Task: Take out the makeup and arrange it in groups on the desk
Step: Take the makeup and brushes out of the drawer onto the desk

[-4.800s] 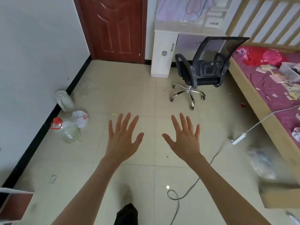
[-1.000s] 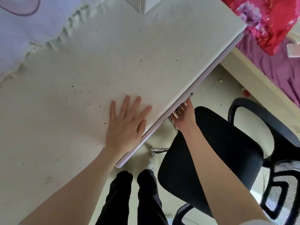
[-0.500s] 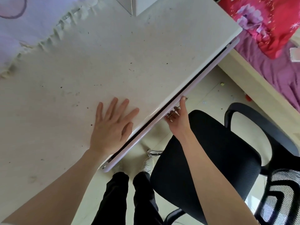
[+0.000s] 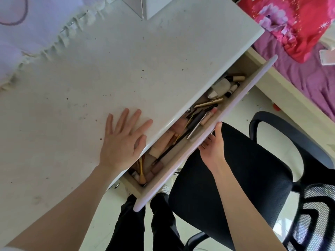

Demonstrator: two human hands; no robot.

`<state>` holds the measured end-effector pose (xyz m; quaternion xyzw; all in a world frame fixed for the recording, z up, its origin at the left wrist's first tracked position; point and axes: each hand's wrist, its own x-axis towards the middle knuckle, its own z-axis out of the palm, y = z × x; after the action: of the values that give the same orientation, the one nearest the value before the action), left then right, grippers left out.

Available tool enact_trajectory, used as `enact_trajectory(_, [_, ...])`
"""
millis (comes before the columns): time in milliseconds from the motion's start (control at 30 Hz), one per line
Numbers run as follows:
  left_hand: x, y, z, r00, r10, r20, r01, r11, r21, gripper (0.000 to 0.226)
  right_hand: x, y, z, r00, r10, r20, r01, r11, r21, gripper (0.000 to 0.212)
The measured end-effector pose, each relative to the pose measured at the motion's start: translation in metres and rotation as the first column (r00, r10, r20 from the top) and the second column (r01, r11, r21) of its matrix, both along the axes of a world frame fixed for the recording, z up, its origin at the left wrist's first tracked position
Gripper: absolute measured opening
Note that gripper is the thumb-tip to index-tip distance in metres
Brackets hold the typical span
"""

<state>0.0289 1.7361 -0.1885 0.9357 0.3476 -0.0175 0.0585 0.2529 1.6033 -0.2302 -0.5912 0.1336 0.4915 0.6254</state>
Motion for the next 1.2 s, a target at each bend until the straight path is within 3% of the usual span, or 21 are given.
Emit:
enact_trajectory(200, [0.0, -0.001, 0.001, 1.0, -0.005, -0.015, 0.005, 1.0, -0.001, 0.044, 0.002, -0.01, 0.004, 1.0, 0.01, 0.016, -0.01, 1.0, -0.03, 0.072])
enact_trajectory(300, [0.0, 0.0, 0.0, 1.0, -0.003, -0.01, 0.003, 1.0, 0.002, 0.044, -0.002, -0.009, 0.007, 0.998, 0.059, 0.026, -0.057, 0.995, -0.081, 0.065])
enact_trajectory(433, [0.001, -0.001, 0.0, 1.0, -0.008, 0.012, 0.008, 1.0, 0.009, 0.044, -0.001, -0.013, 0.008, 0.995, 0.095, 0.016, -0.092, 0.988, -0.127, 0.1])
enact_trajectory(600, [0.0, -0.001, 0.0, 1.0, -0.011, 0.002, 0.011, 1.0, 0.014, 0.045, 0.003, -0.01, 0.01, 0.988, 0.112, 0.105, -0.09, 0.977, -0.191, 0.05])
enact_trajectory(767, [-0.001, 0.0, -0.002, 1.0, -0.011, 0.01, 0.011, 1.0, 0.017, 0.044, 0.001, -0.011, 0.015, 0.989, 0.105, 0.108, -0.082, 0.977, -0.196, 0.017])
enact_trajectory(1000, [-0.001, 0.0, -0.002, 0.999, -0.019, 0.027, 0.018, 1.0, 0.018, 0.044, 0.003, -0.013, 0.015, 0.982, 0.136, 0.133, -0.11, 0.975, -0.192, 0.019])
enact_trajectory(1200, [-0.001, 0.0, -0.003, 0.999, -0.026, 0.025, 0.026, 1.0, 0.017, 0.045, -0.008, -0.007, 0.019, 0.955, 0.1, 0.278, -0.006, 0.947, -0.32, 0.018])
